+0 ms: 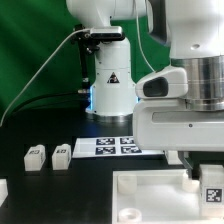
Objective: Assemble one leg
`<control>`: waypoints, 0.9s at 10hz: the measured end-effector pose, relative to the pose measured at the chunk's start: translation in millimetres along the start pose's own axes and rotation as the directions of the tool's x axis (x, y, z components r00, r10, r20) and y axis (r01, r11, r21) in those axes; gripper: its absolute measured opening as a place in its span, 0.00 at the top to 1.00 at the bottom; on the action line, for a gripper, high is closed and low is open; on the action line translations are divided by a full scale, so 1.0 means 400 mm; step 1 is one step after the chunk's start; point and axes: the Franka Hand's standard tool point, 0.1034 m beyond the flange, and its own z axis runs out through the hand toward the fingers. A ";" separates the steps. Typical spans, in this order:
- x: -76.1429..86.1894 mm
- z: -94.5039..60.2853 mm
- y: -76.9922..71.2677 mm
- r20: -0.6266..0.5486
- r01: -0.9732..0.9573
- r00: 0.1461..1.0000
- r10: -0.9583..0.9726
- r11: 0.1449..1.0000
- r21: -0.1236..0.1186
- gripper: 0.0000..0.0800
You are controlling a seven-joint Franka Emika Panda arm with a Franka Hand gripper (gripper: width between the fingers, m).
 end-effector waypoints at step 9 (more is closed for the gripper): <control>0.008 -0.002 -0.004 0.100 -0.988 0.156 0.983 0.156 0.008 0.63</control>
Offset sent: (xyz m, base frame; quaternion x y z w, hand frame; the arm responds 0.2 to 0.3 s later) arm 0.0057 -0.0078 0.0055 0.0055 0.0174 0.3571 0.9339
